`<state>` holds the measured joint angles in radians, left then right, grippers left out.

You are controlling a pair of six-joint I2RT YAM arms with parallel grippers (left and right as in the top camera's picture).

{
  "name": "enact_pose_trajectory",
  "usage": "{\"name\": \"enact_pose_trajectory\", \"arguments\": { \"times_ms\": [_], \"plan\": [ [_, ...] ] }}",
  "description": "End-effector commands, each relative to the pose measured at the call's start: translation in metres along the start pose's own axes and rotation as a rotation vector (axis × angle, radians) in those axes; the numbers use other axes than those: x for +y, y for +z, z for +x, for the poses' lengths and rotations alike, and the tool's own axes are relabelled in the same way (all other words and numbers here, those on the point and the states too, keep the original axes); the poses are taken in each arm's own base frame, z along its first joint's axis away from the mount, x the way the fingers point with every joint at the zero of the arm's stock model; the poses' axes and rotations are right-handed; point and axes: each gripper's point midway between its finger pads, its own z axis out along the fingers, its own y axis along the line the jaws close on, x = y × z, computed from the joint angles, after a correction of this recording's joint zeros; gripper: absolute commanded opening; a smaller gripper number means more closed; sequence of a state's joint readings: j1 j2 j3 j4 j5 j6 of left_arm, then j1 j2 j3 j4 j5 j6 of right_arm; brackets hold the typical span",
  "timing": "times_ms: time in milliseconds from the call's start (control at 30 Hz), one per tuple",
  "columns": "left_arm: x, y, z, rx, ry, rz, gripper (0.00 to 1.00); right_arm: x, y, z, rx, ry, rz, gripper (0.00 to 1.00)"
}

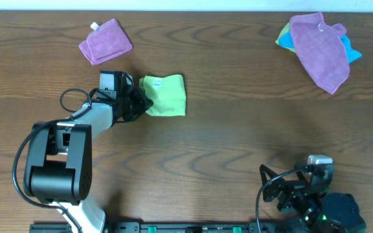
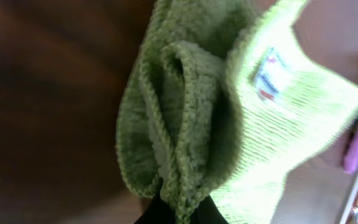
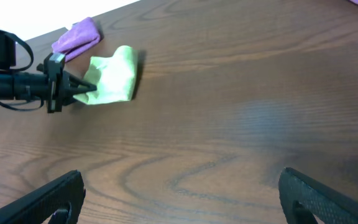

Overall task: Fold the cloth
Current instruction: 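Lift the green bundle with the left gripper and carry it onto the purple cloth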

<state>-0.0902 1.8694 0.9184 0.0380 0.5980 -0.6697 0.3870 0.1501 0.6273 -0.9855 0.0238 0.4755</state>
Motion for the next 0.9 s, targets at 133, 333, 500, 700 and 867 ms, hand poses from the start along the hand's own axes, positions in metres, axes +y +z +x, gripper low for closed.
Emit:
{"name": "enact_pose_trajectory", "arguments": {
  "times_ms": [133,333,500,700,867],
  "plan": [
    [-0.070,-0.015,-0.036,-0.019,0.126,0.193,0.06,-0.004,0.000,-0.001,-0.011,0.022,0.019,0.99],
    [-0.131,-0.061,-0.104,-0.164,0.173,0.213,0.06,-0.004,0.000,-0.001,-0.010,0.022,0.019,0.99],
    [-0.155,-0.115,-0.164,-0.327,0.191,0.222,0.06,-0.004,0.000,-0.001,-0.011,0.022,0.020,0.99],
    [-0.144,-0.128,-0.205,-0.413,0.158,0.224,0.06,-0.004,0.000,-0.001,-0.011,0.022,0.020,0.99],
    [-0.142,-0.113,-0.239,-0.430,0.156,0.246,0.06,-0.004,0.000,-0.001,-0.010,0.022,0.019,0.99]
  ]
}}
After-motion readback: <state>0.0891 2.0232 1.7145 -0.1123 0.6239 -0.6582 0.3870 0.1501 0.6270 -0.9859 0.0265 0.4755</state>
